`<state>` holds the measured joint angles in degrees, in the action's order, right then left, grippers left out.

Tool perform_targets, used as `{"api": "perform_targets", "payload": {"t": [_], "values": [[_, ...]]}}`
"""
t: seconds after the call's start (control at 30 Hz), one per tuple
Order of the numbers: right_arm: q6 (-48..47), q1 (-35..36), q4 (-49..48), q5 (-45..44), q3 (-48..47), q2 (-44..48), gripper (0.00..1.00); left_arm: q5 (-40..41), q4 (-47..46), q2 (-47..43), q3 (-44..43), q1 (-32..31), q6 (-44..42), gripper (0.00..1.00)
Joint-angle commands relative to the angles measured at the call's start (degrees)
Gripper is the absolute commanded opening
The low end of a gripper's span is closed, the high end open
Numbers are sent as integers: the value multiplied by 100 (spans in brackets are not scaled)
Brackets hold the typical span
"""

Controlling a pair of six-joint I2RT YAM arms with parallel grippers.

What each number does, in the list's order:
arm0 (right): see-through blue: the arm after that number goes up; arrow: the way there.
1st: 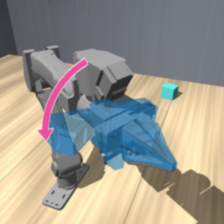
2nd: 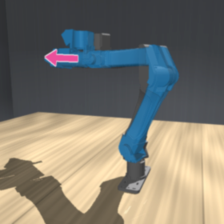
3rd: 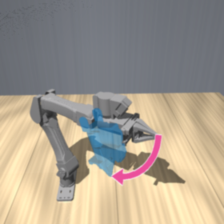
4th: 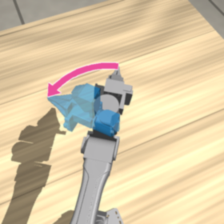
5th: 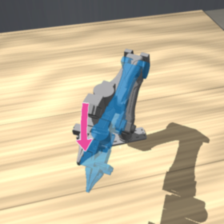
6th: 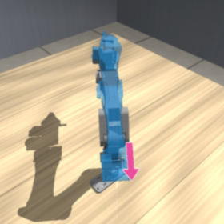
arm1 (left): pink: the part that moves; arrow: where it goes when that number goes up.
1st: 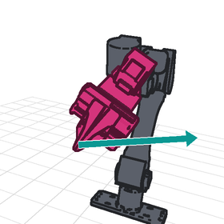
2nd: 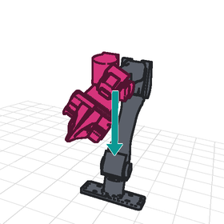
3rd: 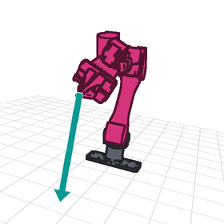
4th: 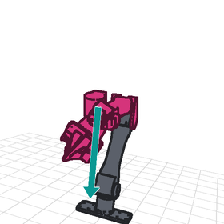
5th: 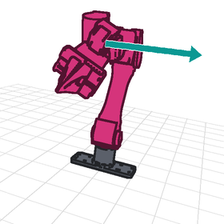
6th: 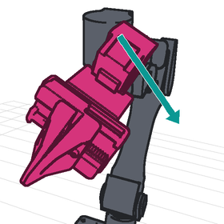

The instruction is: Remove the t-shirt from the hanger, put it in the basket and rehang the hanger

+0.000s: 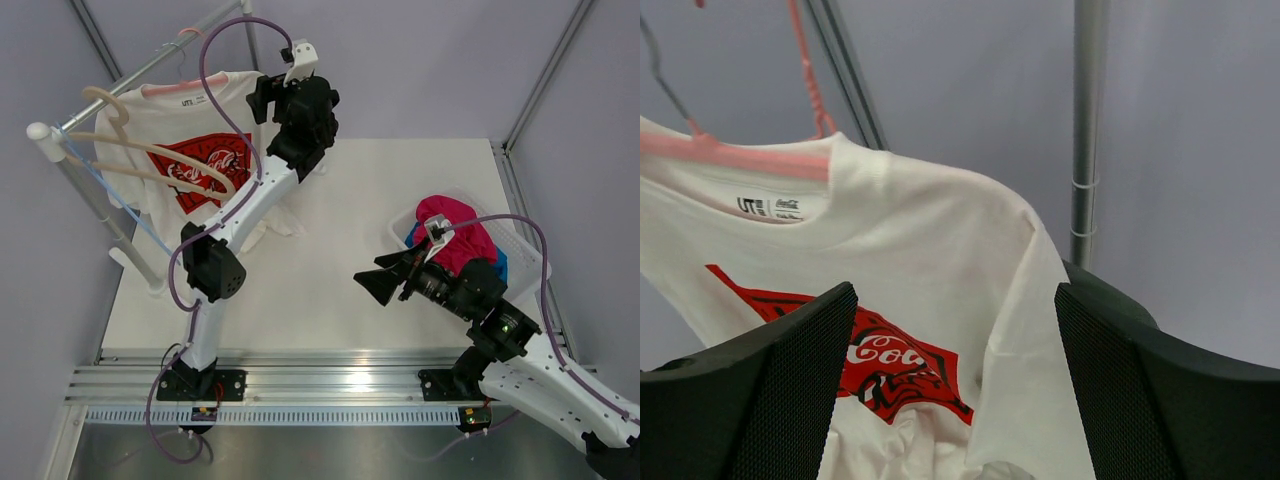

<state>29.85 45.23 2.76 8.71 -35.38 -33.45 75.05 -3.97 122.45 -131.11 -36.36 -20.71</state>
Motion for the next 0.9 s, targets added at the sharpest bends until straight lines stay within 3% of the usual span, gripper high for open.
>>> {"api": "perform_targets", "payload": {"t": [0.0,0.3,0.4,0.67,0.87], "values": [[39,47,-215,175,-171,41,99,-481,937,-221,-266,129,1118,85],[-23,38,-180,34,-163,23,99,-1228,1758,-459,-90,269,1780,87],[-40,47,-171,17,-163,-3,99,-1185,1829,-512,32,366,2053,72],[-5,47,-197,131,-180,-3,99,-1141,1812,-345,33,516,2045,72],[13,47,-197,175,-180,-4,99,-1640,1803,-538,454,647,2580,61]]}}
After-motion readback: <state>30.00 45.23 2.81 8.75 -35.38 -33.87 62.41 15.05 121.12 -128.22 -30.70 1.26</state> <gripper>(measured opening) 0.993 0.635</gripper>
